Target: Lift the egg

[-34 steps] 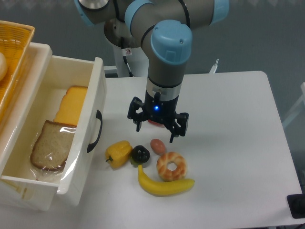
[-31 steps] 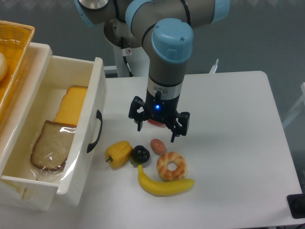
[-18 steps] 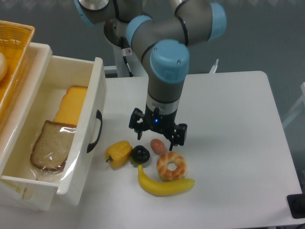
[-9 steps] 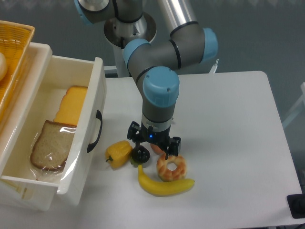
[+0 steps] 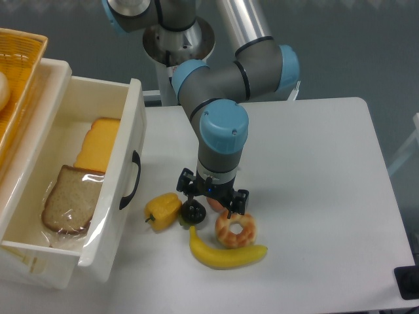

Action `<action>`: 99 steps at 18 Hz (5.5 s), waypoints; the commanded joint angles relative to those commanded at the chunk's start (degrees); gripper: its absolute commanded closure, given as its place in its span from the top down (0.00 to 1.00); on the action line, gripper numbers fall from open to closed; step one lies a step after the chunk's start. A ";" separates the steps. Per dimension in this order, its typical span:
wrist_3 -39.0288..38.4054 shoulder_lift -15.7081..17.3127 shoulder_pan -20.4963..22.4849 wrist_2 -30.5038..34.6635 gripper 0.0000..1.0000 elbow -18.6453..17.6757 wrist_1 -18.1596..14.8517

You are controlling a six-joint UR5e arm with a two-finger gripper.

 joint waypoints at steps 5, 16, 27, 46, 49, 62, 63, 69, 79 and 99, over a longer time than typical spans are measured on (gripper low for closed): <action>6.88 0.35 0.88 0.00 1.00 -2.73 0.09; 31.29 -0.70 2.99 2.54 1.00 -2.21 -0.35; 57.84 -1.40 2.37 7.03 1.00 -2.29 -0.18; 76.22 -5.89 3.51 1.76 1.00 -1.33 0.18; 77.63 -5.80 3.60 1.76 1.00 -2.82 0.18; 78.60 -5.45 3.25 1.50 0.96 -4.93 -0.09; 78.51 -5.45 3.34 1.41 0.94 -5.02 -0.09; 77.72 -5.45 3.25 1.41 0.82 -5.28 -0.09; 75.80 -5.45 3.52 1.41 0.67 -5.63 0.09; 71.92 -5.45 3.34 1.58 0.24 -4.93 0.00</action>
